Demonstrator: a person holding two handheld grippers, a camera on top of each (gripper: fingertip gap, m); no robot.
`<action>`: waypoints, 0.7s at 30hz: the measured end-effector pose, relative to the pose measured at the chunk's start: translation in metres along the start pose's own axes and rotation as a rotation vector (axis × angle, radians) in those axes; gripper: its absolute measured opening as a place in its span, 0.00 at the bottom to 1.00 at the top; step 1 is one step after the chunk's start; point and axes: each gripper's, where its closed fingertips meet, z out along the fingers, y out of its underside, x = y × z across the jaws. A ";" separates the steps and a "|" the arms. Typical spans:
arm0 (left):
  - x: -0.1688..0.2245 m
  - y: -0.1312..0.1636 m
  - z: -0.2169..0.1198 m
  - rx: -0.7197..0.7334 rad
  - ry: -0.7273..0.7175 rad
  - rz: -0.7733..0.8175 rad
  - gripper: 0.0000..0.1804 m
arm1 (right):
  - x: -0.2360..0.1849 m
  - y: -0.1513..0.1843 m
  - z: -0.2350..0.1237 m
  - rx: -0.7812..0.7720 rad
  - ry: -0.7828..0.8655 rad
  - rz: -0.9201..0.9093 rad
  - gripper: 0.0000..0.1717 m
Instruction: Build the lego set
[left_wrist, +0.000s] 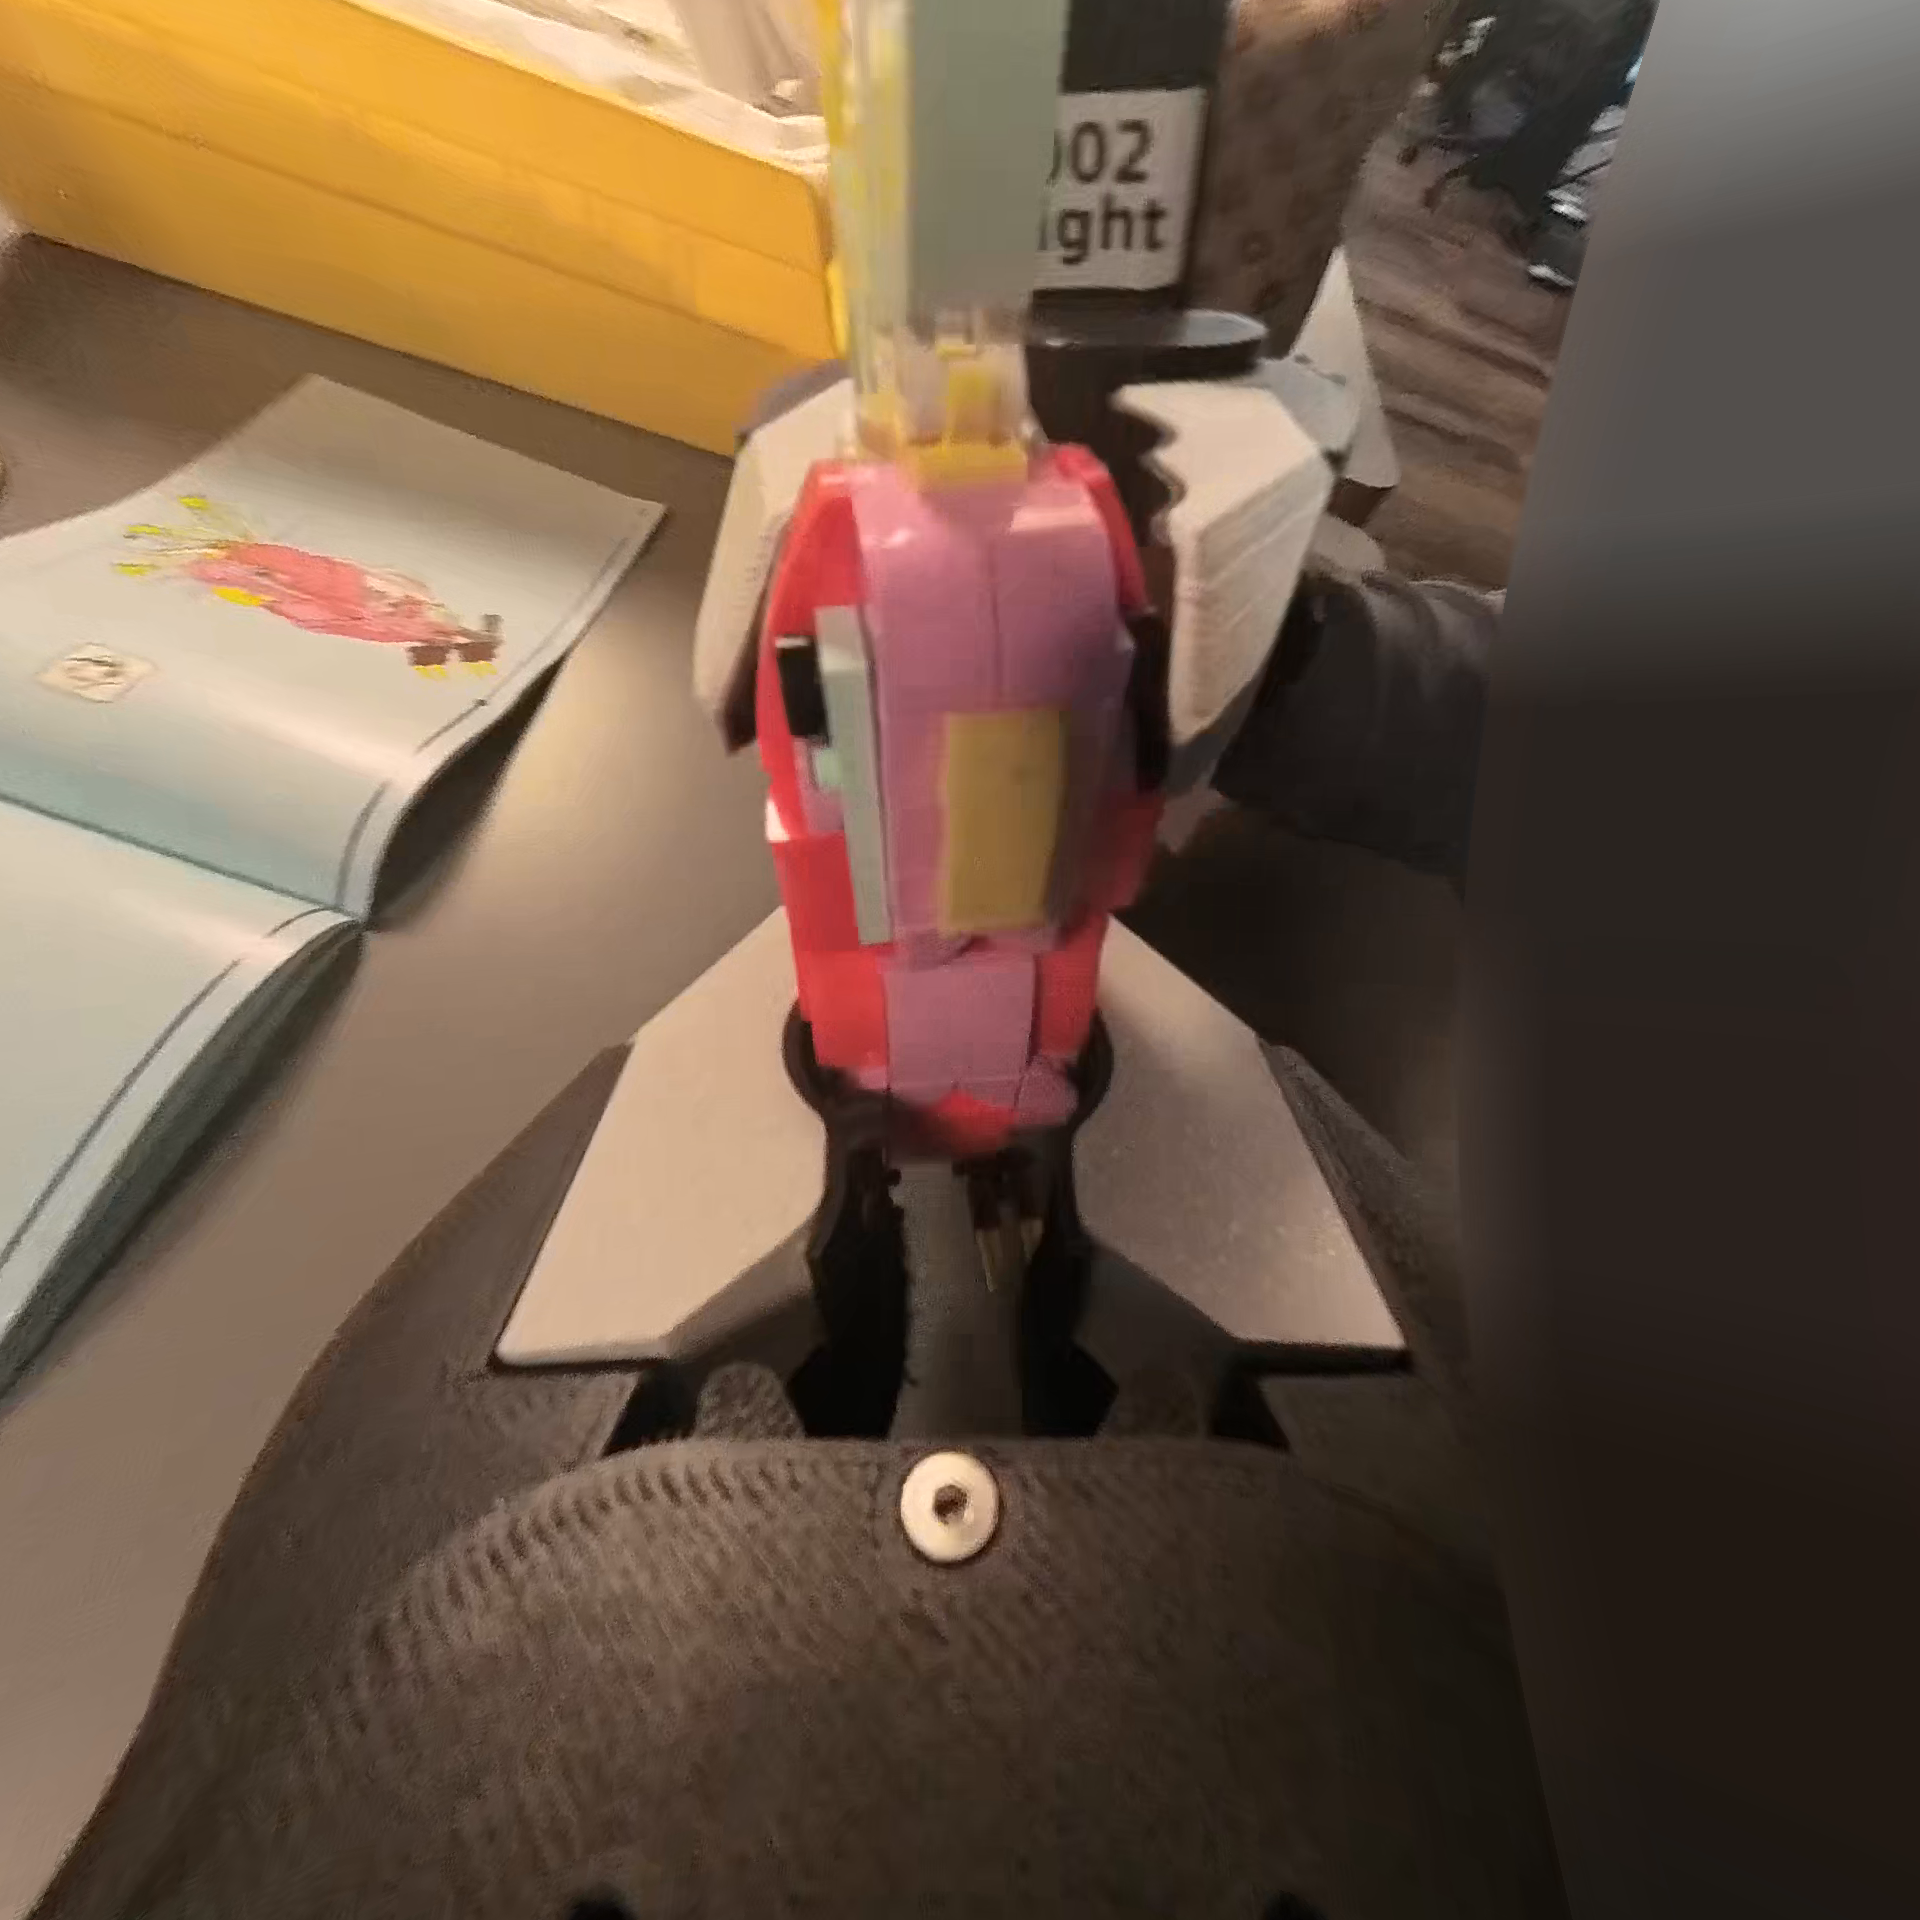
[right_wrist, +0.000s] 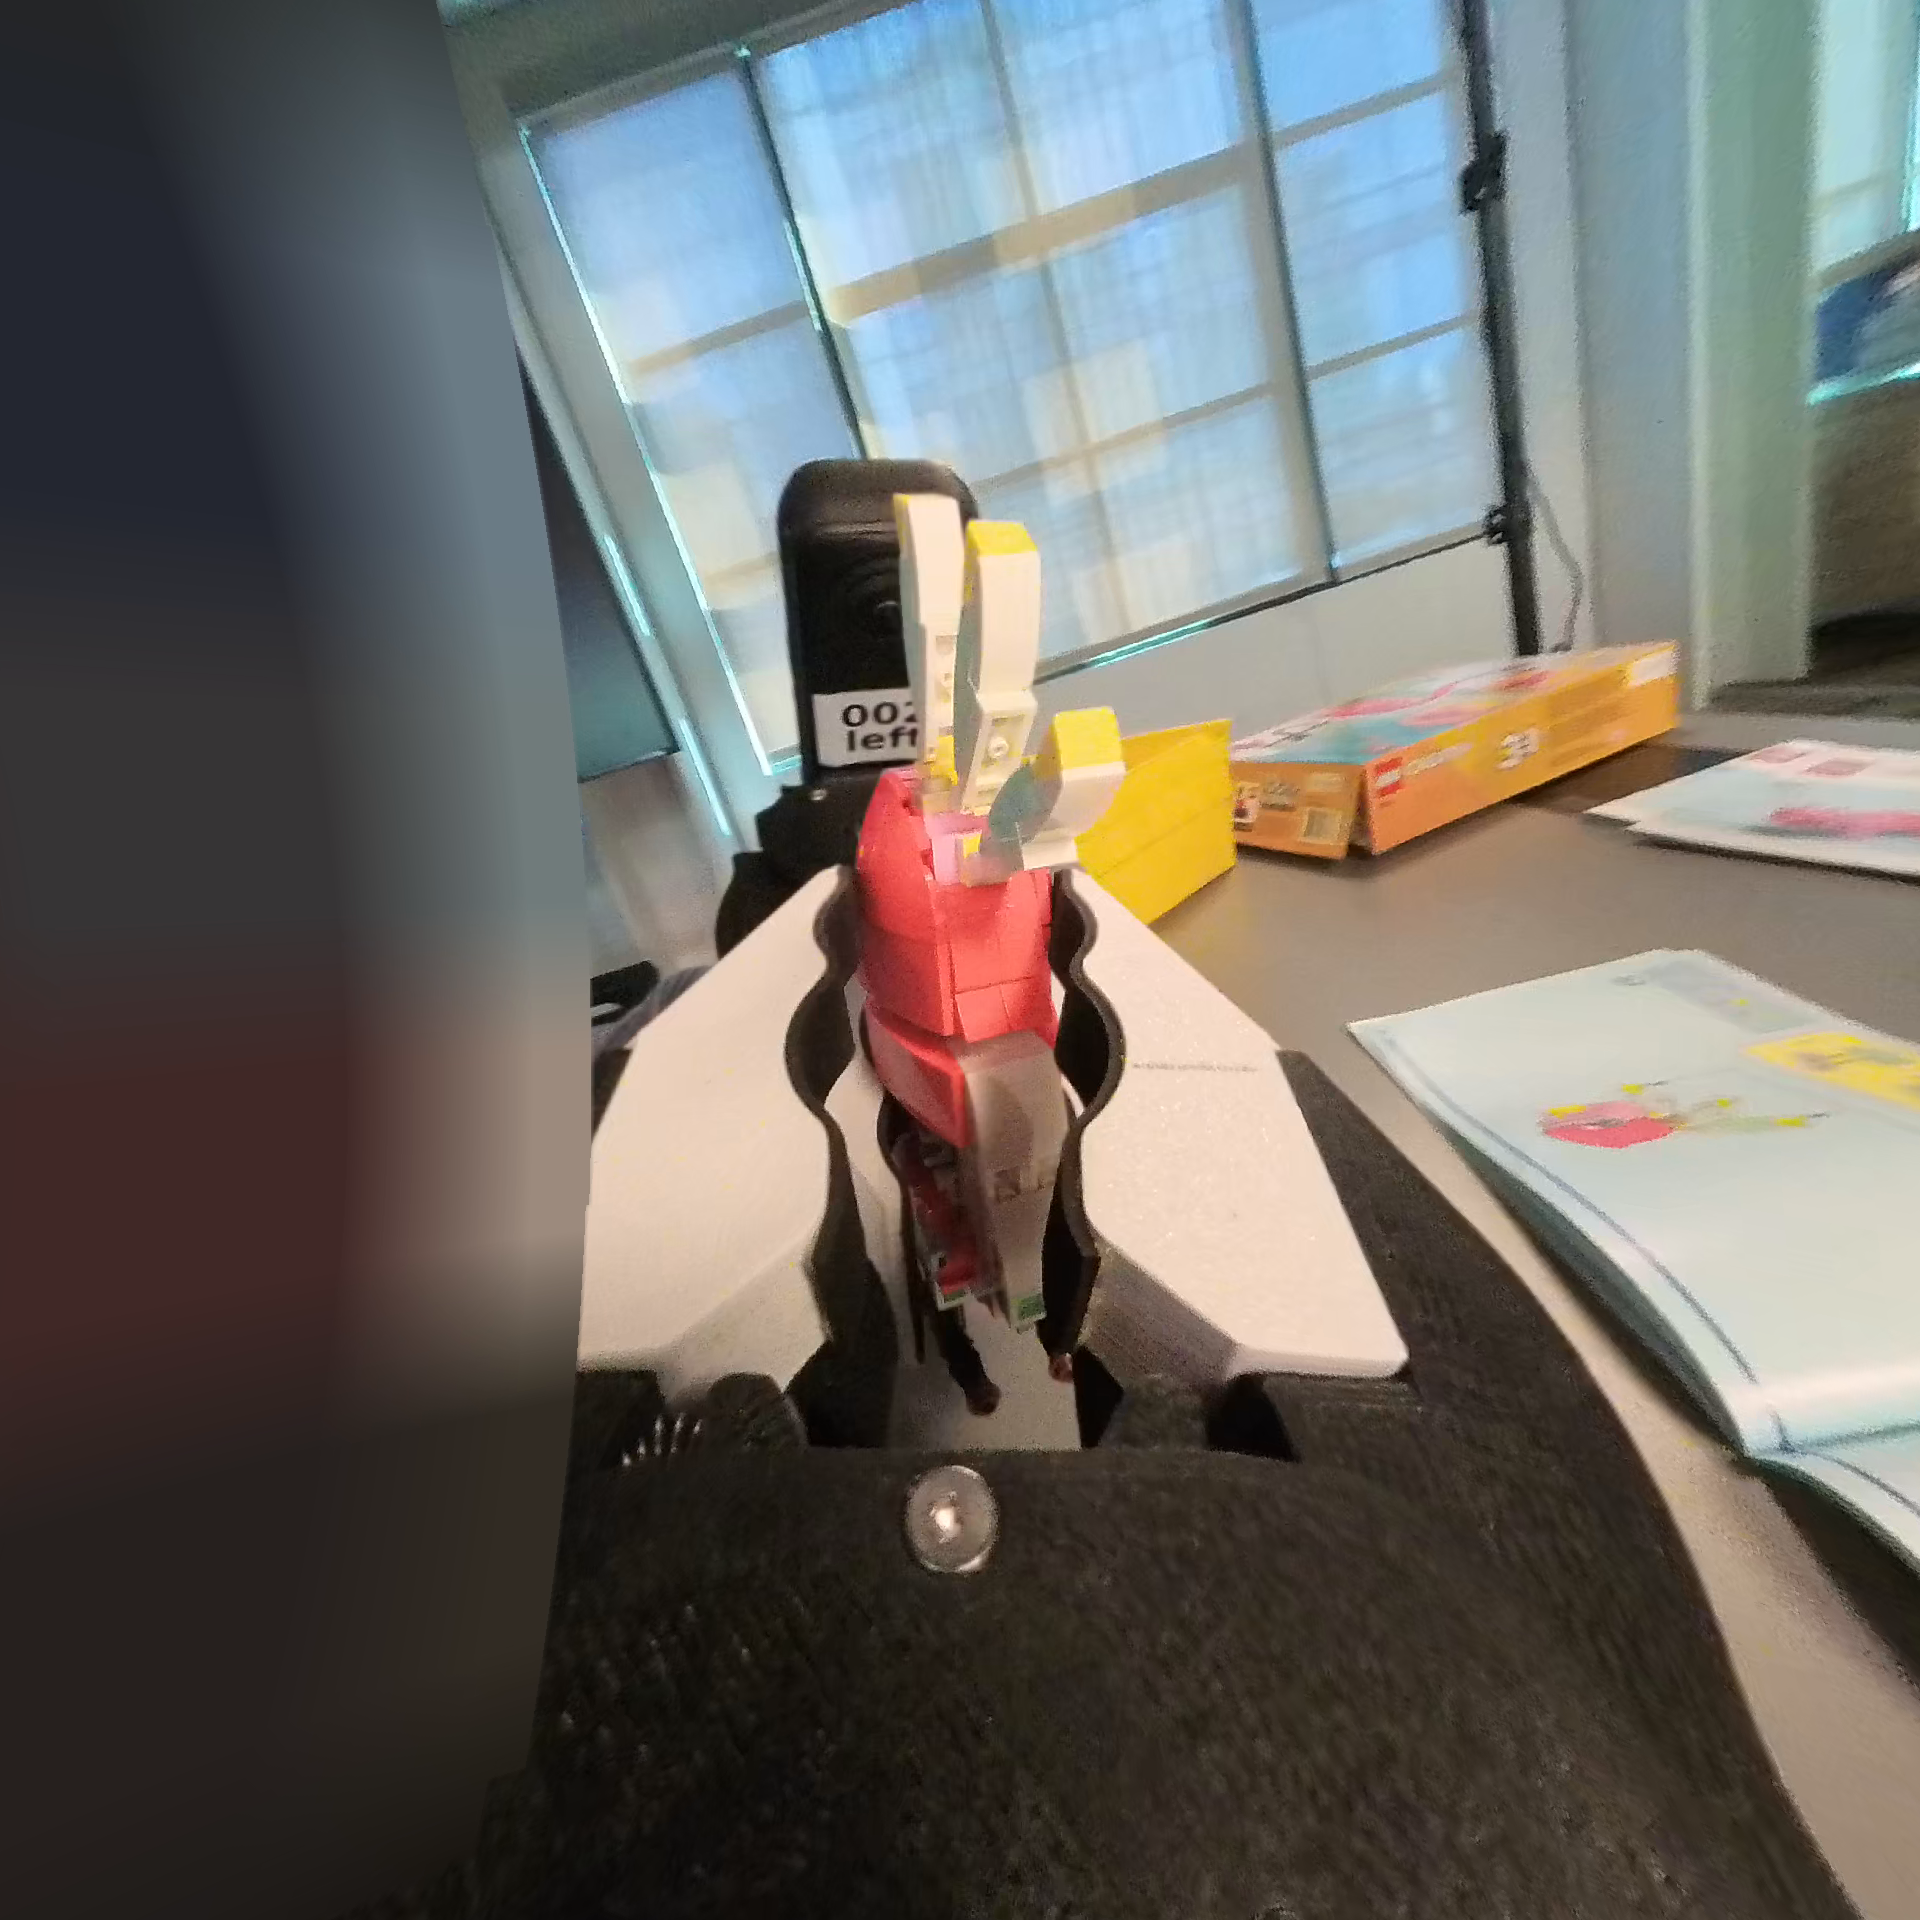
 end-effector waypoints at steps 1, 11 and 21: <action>-0.003 -0.002 -0.001 0.012 -0.024 0.011 0.18 | 0.001 -0.001 0.001 0.008 0.017 -0.026 0.21; 0.004 -0.010 -0.001 0.071 -0.024 0.071 0.17 | -0.010 -0.006 -0.001 0.035 -0.023 -0.102 0.21; -0.007 -0.013 -0.008 0.101 -0.096 0.083 0.17 | -0.003 -0.007 -0.002 0.048 0.048 -0.166 0.21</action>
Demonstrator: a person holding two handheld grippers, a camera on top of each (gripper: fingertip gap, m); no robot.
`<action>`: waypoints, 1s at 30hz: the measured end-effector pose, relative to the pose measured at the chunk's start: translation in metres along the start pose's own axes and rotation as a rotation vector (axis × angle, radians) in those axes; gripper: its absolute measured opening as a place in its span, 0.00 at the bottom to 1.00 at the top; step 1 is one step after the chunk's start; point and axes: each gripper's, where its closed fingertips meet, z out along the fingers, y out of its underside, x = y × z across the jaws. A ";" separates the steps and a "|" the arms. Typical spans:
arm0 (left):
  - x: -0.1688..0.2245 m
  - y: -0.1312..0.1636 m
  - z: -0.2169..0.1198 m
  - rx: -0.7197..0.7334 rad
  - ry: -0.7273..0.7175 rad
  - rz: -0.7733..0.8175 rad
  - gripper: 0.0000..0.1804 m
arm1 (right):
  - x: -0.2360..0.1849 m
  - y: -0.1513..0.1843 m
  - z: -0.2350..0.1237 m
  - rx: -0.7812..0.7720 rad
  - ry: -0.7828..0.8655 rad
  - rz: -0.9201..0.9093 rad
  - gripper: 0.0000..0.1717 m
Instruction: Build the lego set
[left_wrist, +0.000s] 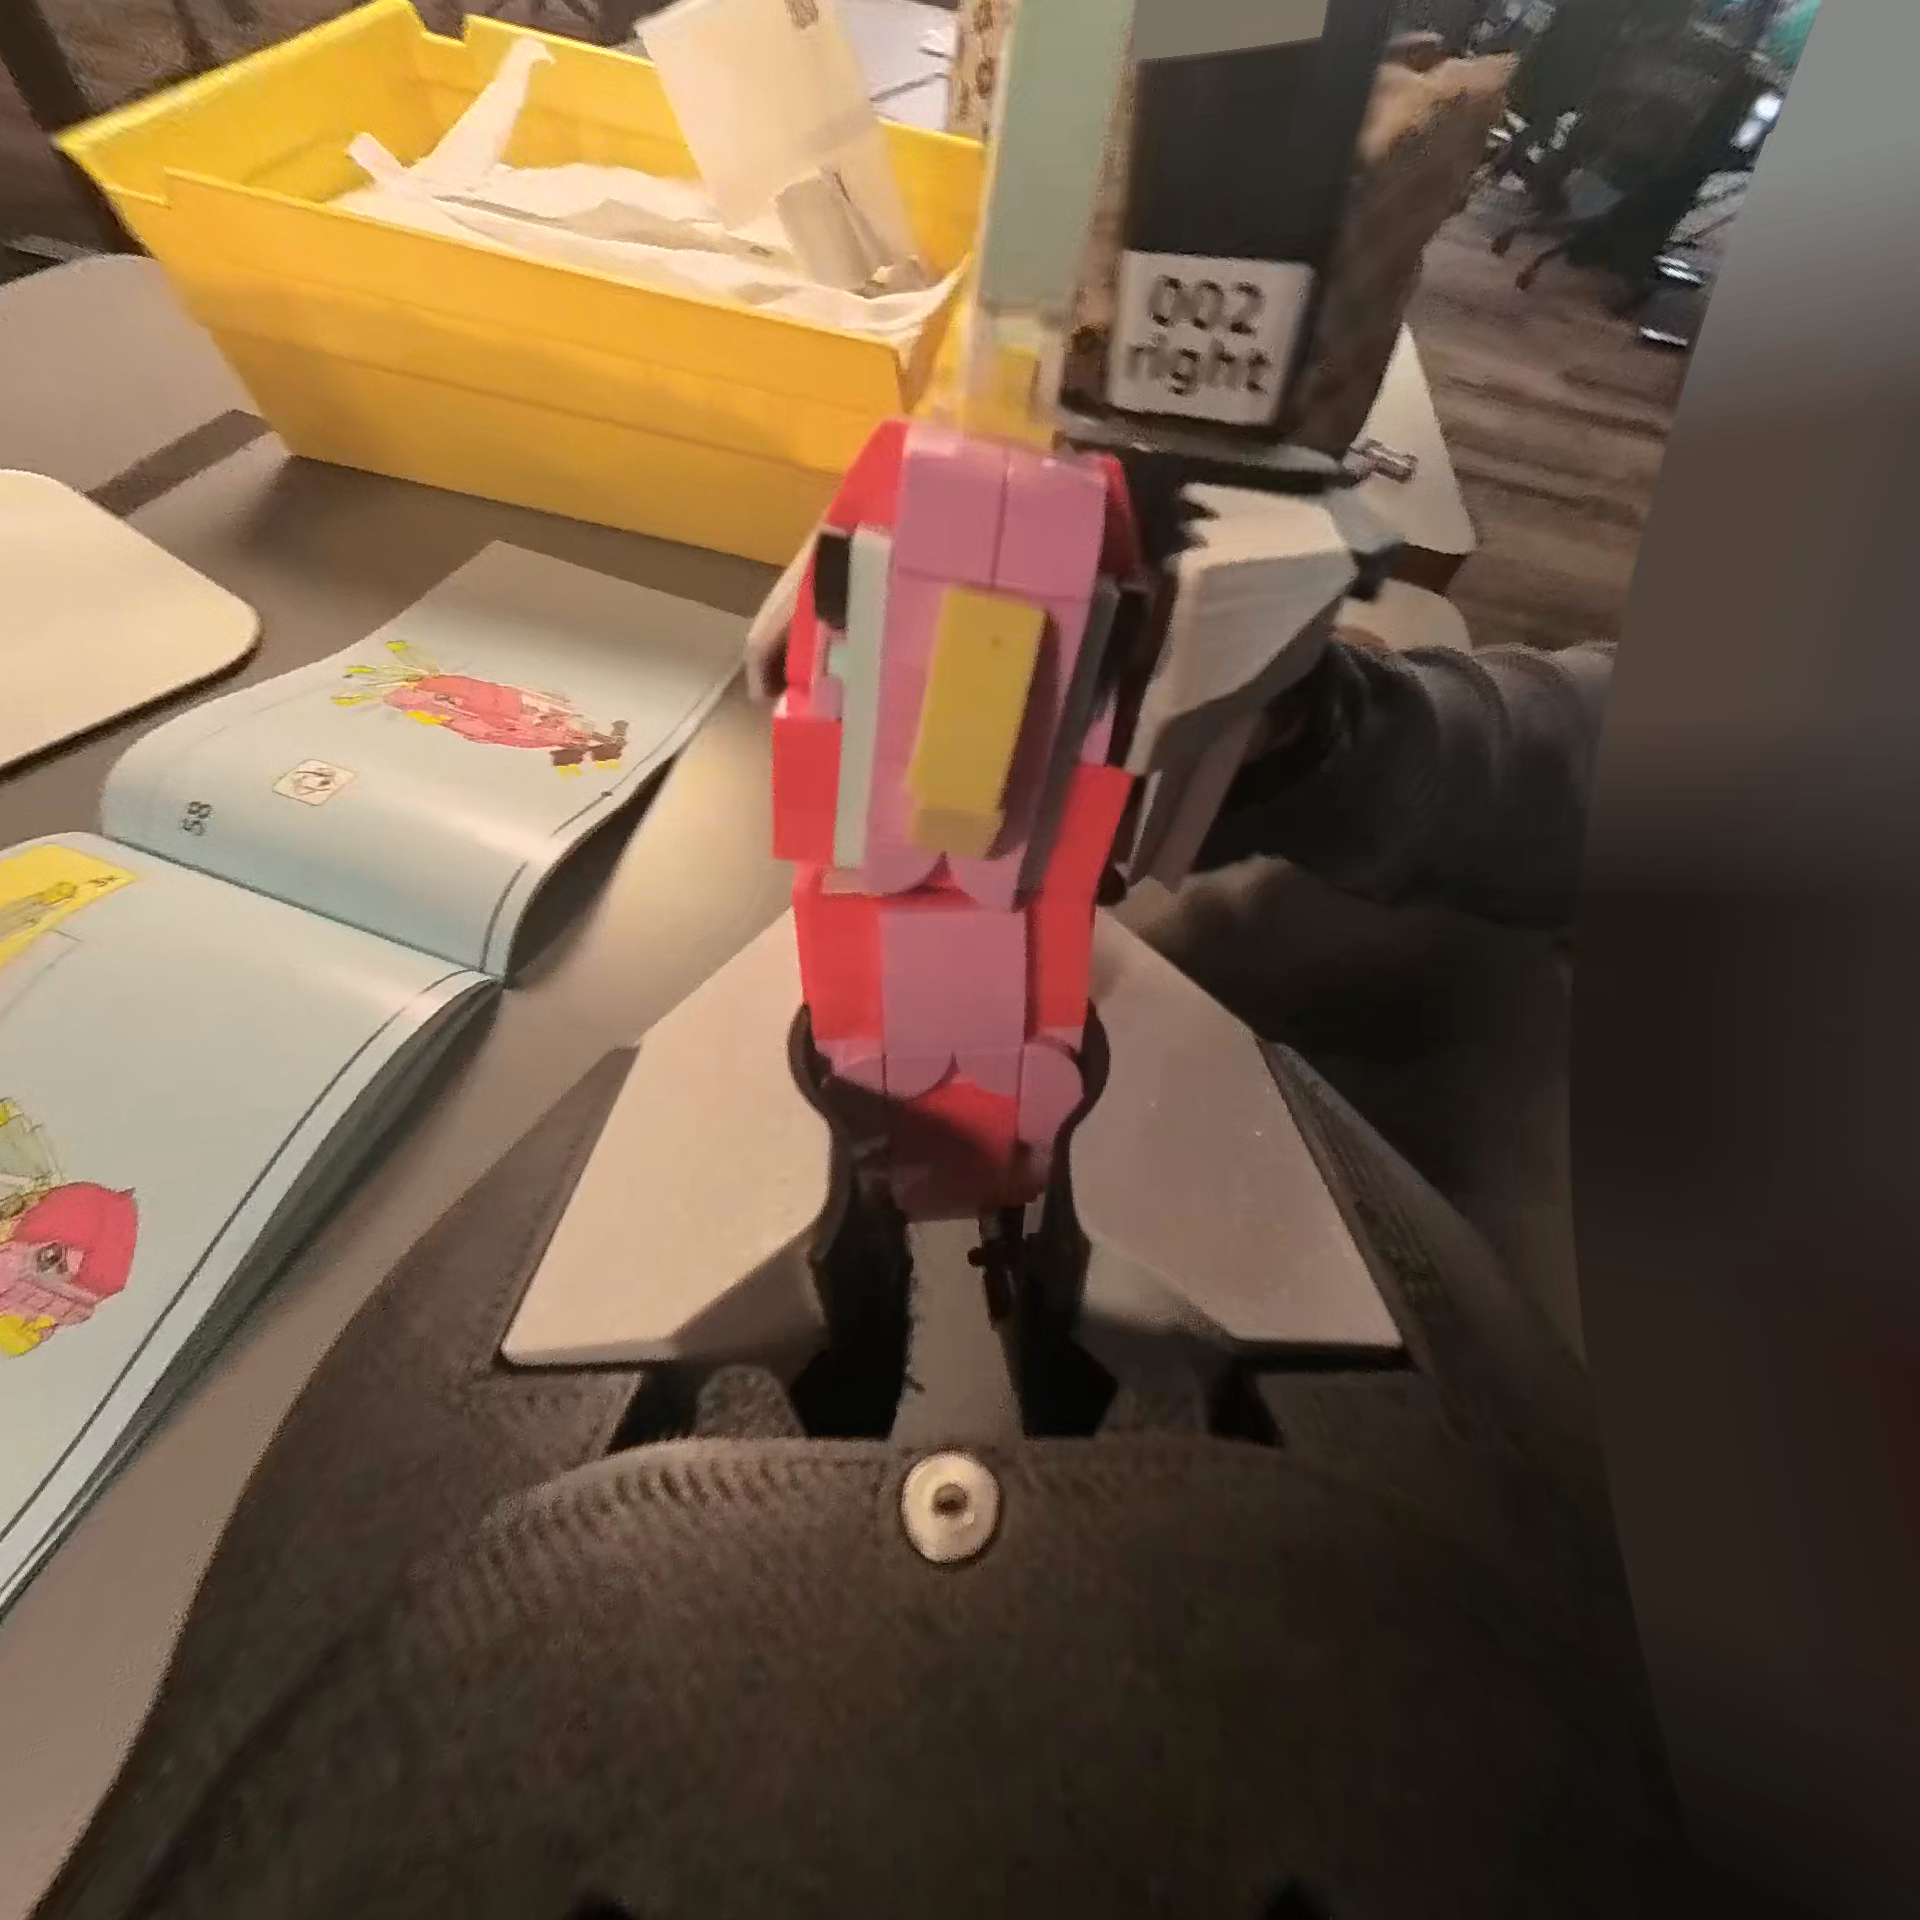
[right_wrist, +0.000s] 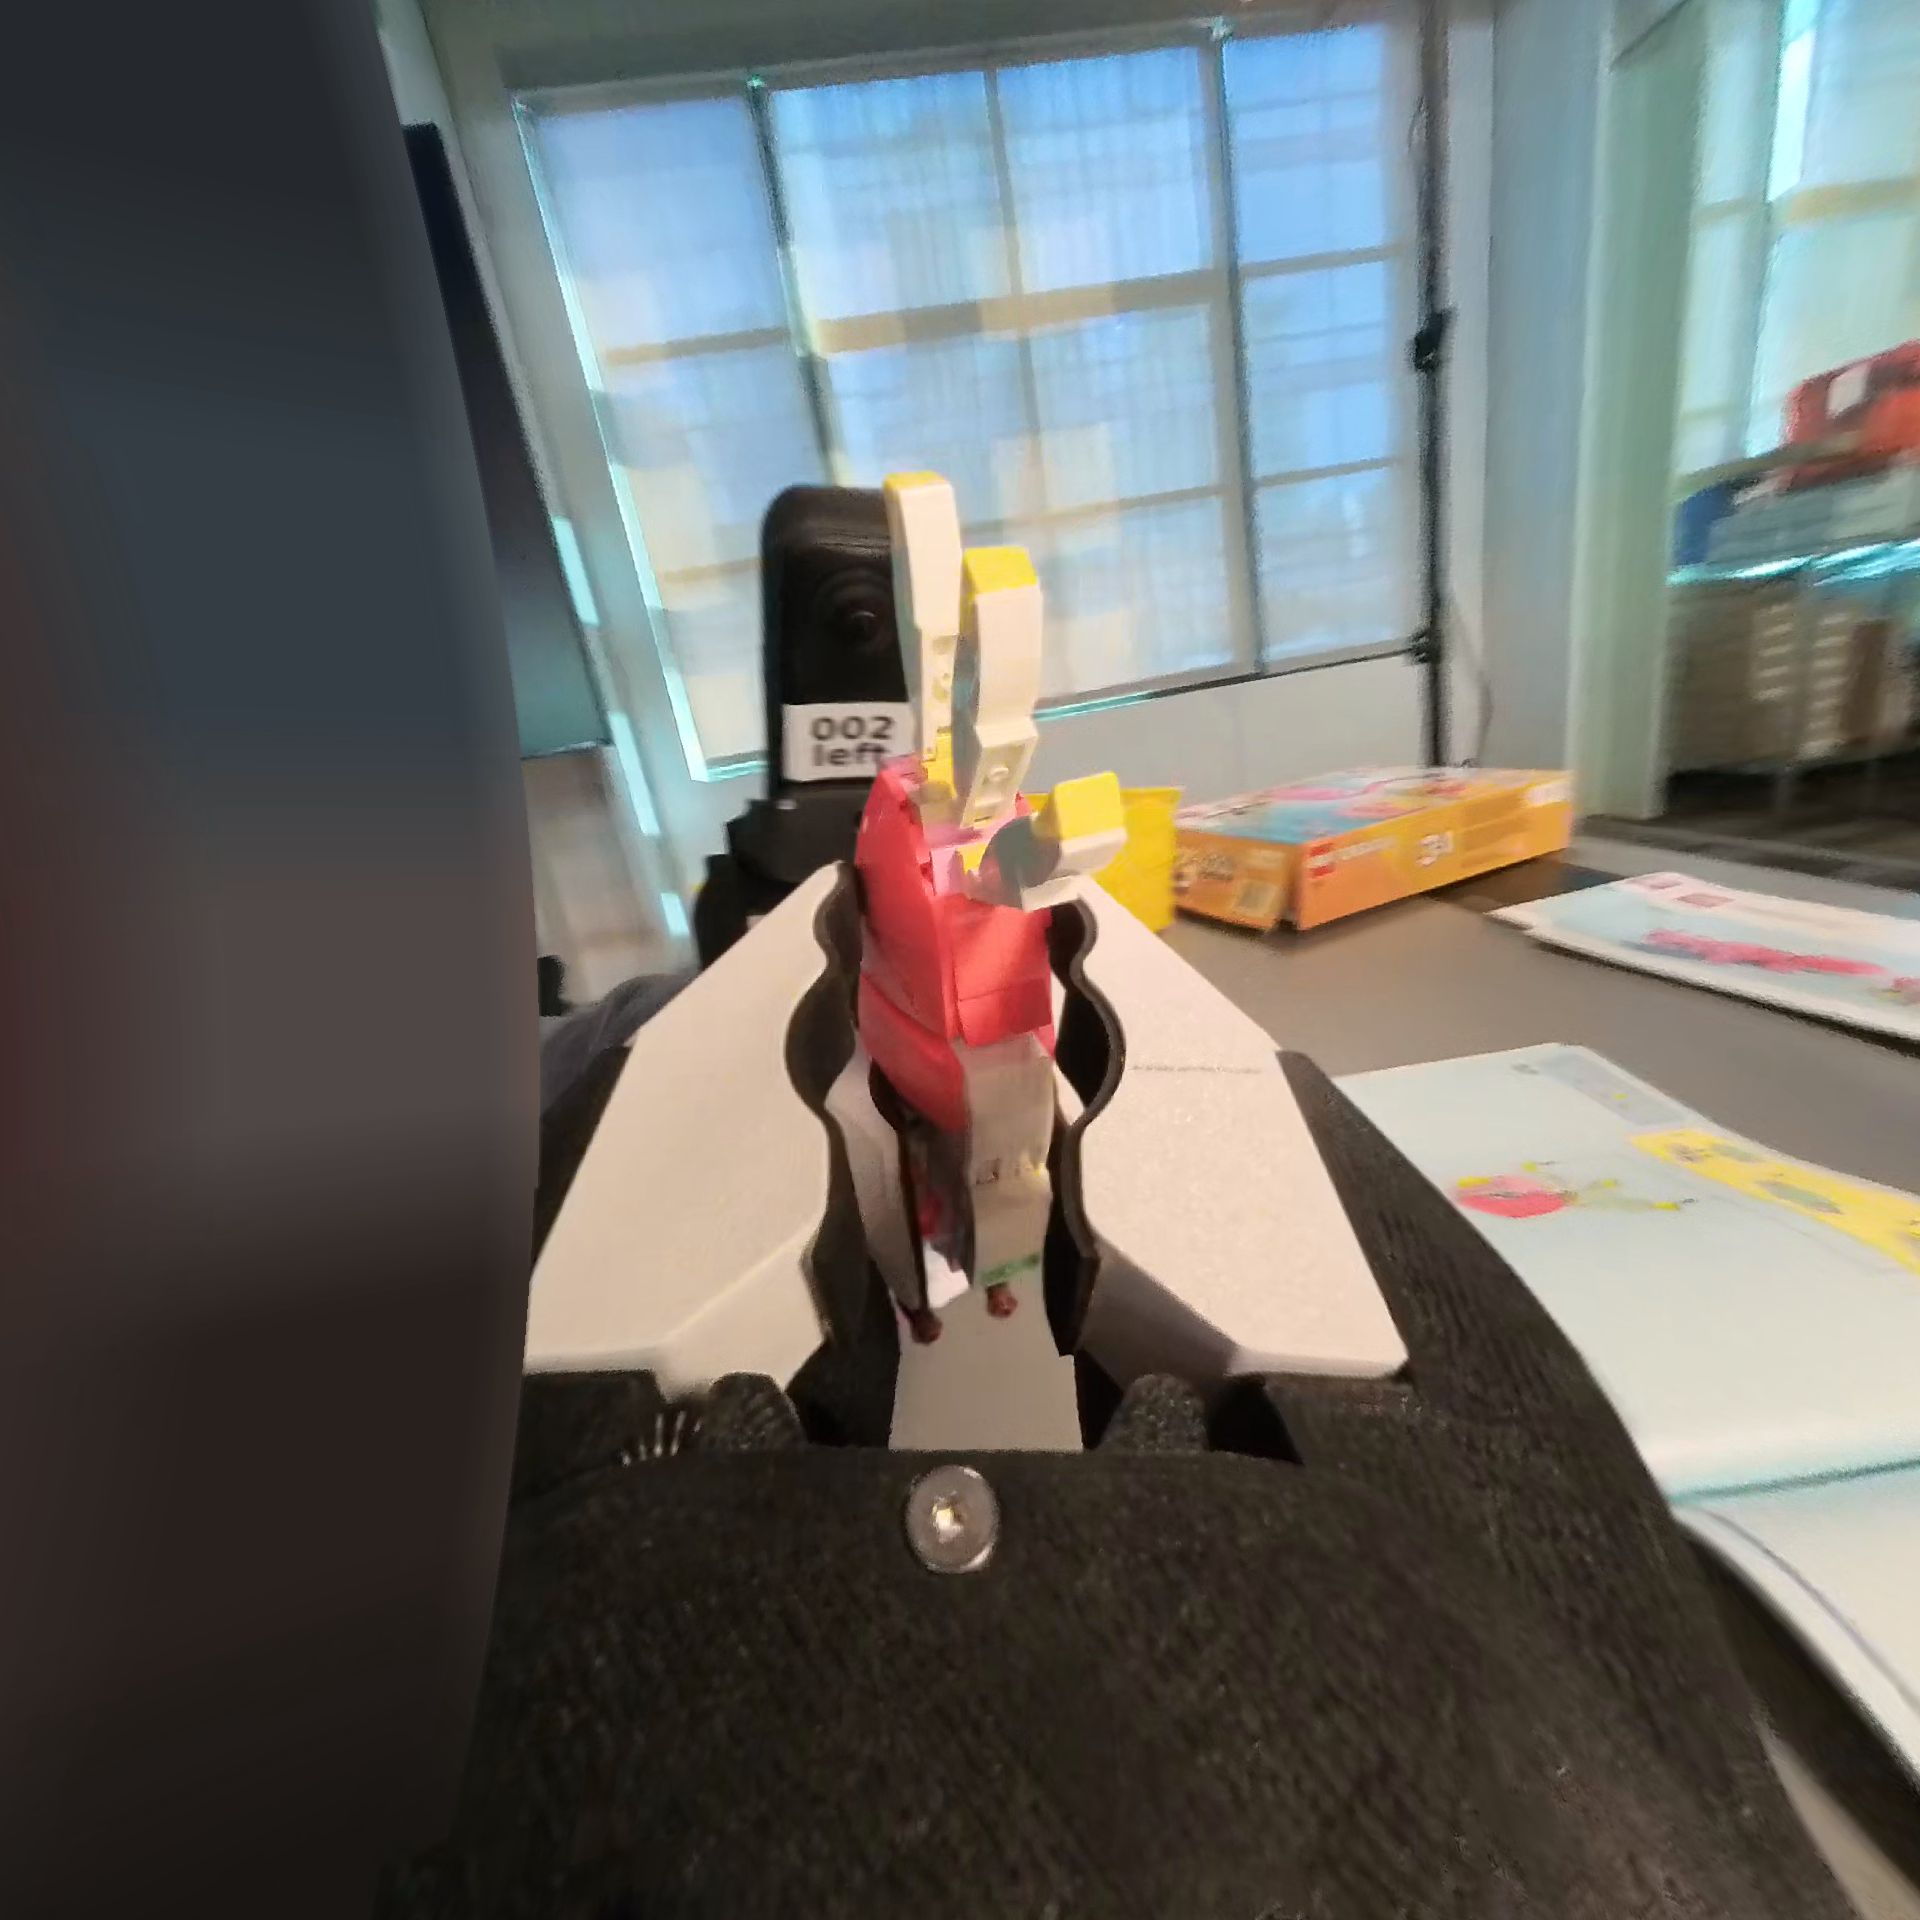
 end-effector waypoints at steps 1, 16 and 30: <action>0.006 0.000 0.000 0.005 0.041 0.001 0.16 | -0.003 0.000 -0.001 -0.003 -0.046 0.045 0.21; 0.017 -0.007 0.002 0.077 0.104 0.012 0.16 | -0.010 -0.005 -0.004 0.043 -0.146 0.161 0.21; 0.014 -0.005 0.001 0.093 0.132 -0.038 0.16 | -0.005 -0.001 -0.002 0.026 -0.112 0.198 0.21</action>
